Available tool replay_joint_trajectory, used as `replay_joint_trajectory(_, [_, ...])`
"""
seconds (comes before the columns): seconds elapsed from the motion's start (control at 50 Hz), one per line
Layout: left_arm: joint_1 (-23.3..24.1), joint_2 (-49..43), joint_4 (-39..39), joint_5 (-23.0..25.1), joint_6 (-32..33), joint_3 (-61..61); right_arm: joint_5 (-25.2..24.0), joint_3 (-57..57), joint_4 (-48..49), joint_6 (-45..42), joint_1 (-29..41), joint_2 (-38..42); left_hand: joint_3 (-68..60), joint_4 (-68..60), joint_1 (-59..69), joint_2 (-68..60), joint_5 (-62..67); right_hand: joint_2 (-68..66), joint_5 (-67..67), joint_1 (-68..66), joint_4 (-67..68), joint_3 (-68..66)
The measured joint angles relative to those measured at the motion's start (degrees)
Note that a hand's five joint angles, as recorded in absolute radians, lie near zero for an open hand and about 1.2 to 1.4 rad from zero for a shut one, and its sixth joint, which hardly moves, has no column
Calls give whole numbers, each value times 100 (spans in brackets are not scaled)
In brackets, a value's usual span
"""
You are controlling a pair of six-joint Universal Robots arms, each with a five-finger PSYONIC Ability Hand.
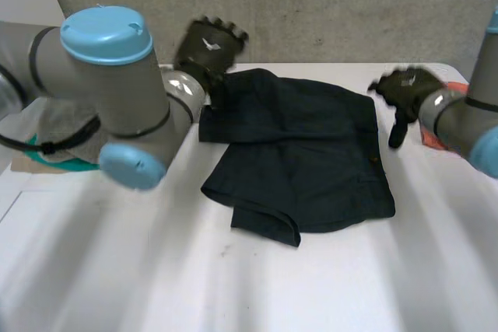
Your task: Fold the laundry.
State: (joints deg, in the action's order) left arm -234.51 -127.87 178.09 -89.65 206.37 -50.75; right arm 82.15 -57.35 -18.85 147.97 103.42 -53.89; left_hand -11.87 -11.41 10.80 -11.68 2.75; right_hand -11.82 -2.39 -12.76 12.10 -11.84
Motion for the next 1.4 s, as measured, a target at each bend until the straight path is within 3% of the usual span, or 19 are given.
replay_joint_trajectory(0.1, [612,533,-133,370,-547,-952,-194,-1311,-231,-9,36,-601,0,0,0,0,0,0,0,0,0,0])
replay_joint_trajectory(0.2, [1172,410,-141,322,-929,-1154,-243,-2119,-94,38,95,-814,0,0,0,0,0,0,0,0,0,0])
replay_joint_trajectory(0.3, [1721,-449,-128,-385,-1147,-634,-202,-2851,554,212,178,-857,0,0,0,0,0,0,0,0,0,0])
replay_joint_trajectory(0.48, [2043,-1844,-849,-1546,-1160,935,-47,-3418,1712,461,261,-815,0,0,0,0,0,-15,-21,-19,12,-13])
replay_joint_trajectory(0.64, [2005,-2305,-1758,-1770,-1105,1745,-2,-3521,2256,506,327,-761,0,0,0,0,0,-153,-128,-19,111,-164])
replay_joint_trajectory(0.76, [1643,-2553,-2007,-2303,-423,2052,-1,-3535,2369,475,423,-722,0,0,0,0,0,-165,-157,-20,116,-176])
replay_joint_trajectory(0.86, [1148,-2406,-1733,-3121,319,1923,-10,-3574,2368,436,505,-720,0,0,0,0,0,-300,-290,-20,251,-315])
replay_joint_trajectory(0.94, [748,-2063,-1226,-3425,786,1548,-20,-3616,2377,371,552,-720,0,0,0,0,0,-361,-376,-21,313,-385])
replay_joint_trajectory(1.12, [485,-1101,-113,-2856,1339,154,-29,-3710,2478,191,524,-743,0,0,0,0,0,-939,-1019,-938,989,-1035])
replay_joint_trajectory(1.4, [640,516,146,-1655,1033,-1927,-80,-3930,2872,-22,421,-846,-104,-139,193,-109,54,-2517,-2401,-2439,2473,-2520])
